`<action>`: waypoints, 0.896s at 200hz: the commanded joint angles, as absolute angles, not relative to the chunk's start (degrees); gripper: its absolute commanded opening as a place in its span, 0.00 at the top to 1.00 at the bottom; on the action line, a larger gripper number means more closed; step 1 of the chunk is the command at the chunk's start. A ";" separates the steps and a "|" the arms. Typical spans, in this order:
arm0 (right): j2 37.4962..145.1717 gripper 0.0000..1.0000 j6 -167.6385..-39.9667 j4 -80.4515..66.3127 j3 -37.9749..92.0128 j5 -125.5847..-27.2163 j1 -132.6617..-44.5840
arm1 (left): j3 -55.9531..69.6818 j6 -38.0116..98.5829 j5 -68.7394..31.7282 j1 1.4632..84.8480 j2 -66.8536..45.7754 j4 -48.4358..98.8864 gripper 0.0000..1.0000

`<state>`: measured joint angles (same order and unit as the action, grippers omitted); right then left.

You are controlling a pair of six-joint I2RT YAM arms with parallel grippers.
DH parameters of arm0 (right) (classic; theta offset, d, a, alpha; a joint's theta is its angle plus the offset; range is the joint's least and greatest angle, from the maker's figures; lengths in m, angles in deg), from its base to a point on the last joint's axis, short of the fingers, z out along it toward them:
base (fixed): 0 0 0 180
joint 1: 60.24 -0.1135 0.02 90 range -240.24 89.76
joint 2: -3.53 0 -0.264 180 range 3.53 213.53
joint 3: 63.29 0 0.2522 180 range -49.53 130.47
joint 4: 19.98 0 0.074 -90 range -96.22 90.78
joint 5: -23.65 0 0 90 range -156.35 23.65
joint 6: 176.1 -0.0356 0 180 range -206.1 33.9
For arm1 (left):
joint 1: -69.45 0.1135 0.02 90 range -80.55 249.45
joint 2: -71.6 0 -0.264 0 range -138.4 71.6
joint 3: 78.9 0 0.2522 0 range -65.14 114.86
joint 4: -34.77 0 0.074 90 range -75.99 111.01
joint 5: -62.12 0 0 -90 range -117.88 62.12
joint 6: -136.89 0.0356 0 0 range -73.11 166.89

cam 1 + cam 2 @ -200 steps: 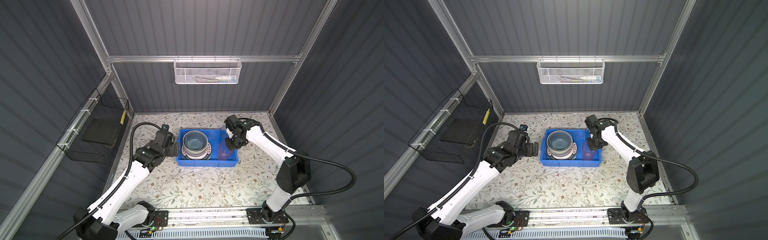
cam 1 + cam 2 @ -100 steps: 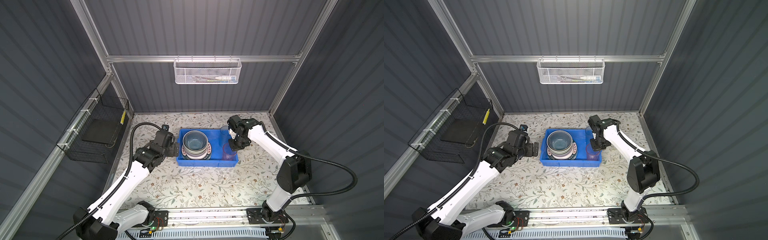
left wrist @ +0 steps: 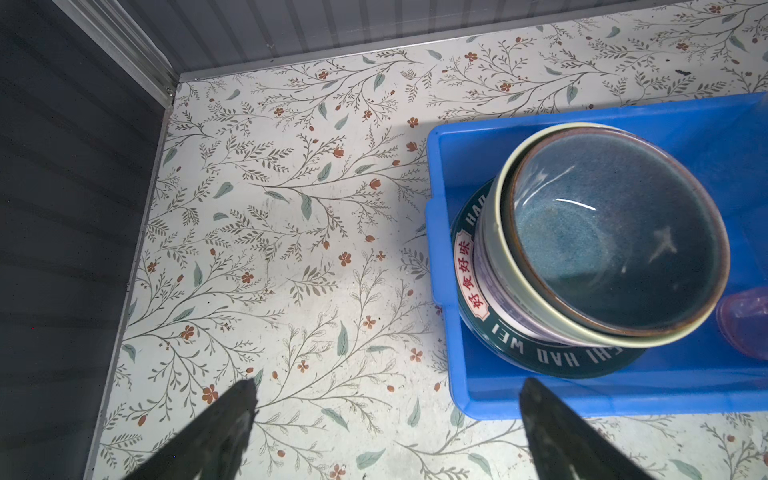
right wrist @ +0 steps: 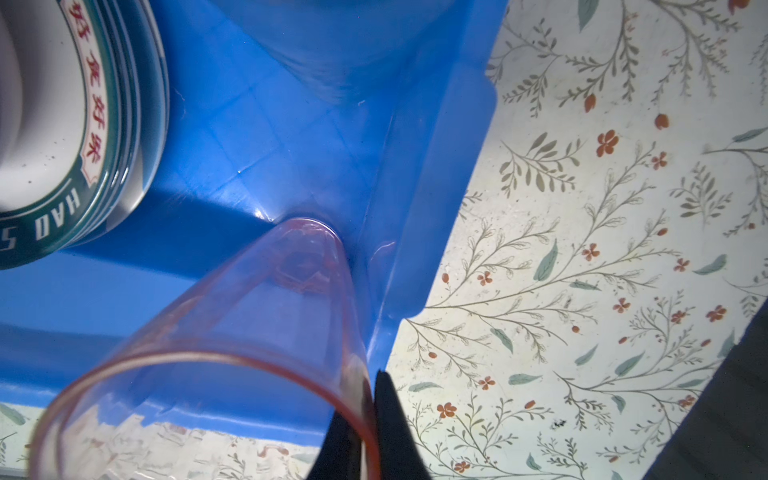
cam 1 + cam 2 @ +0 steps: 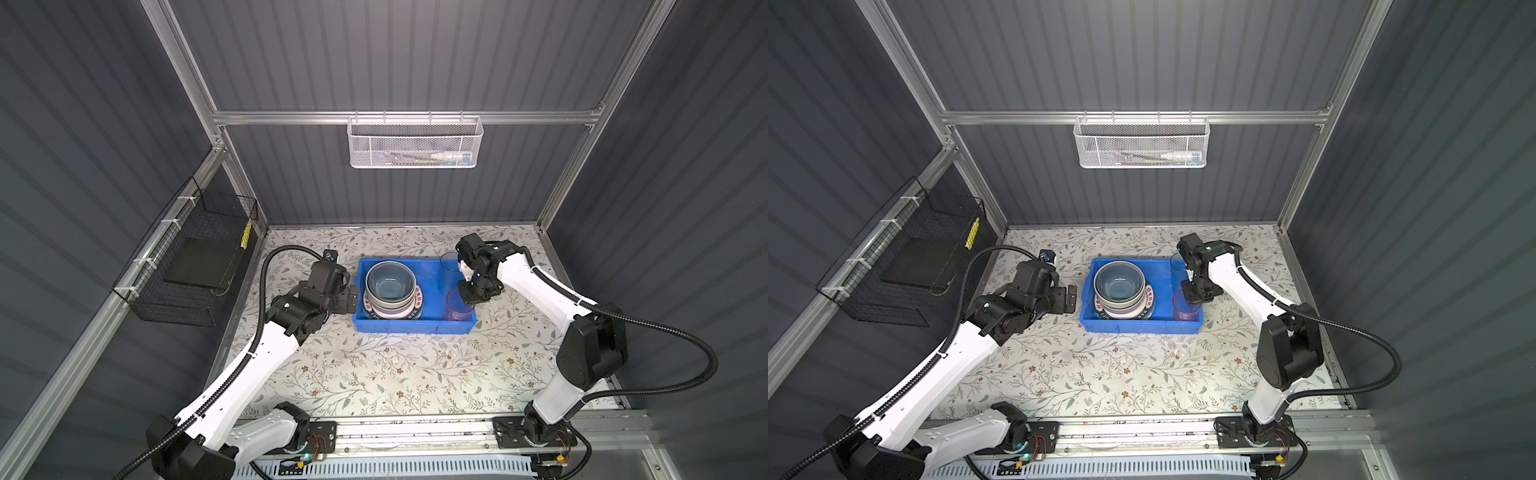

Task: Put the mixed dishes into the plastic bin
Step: 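Open the right gripper and lift it off the pink cup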

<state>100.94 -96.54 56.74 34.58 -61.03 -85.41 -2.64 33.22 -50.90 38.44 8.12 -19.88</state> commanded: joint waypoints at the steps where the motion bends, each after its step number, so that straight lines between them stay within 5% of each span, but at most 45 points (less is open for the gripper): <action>1: 100.18 0.86 -97.00 57.68 33.60 -61.50 -85.41 | -1.85 33.87 -52.01 38.88 8.87 -21.01 0.00; 49: 99.10 0.74 -96.94 58.31 35.71 -61.05 -85.44 | -1.85 33.71 -51.61 38.86 8.63 -20.75 0.00; 117: 95.91 0.42 -97.11 58.94 39.27 -61.10 -85.43 | -4.24 36.20 -51.33 39.77 6.46 -14.76 0.00; 179: 89.91 0.20 -97.67 51.69 40.49 -61.26 -82.69 | -3.70 38.78 -49.23 49.22 2.62 -7.95 0.00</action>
<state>92.33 -97.50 55.10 39.41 -61.48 -84.21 -3.77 36.98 -50.55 44.78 3.22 -12.14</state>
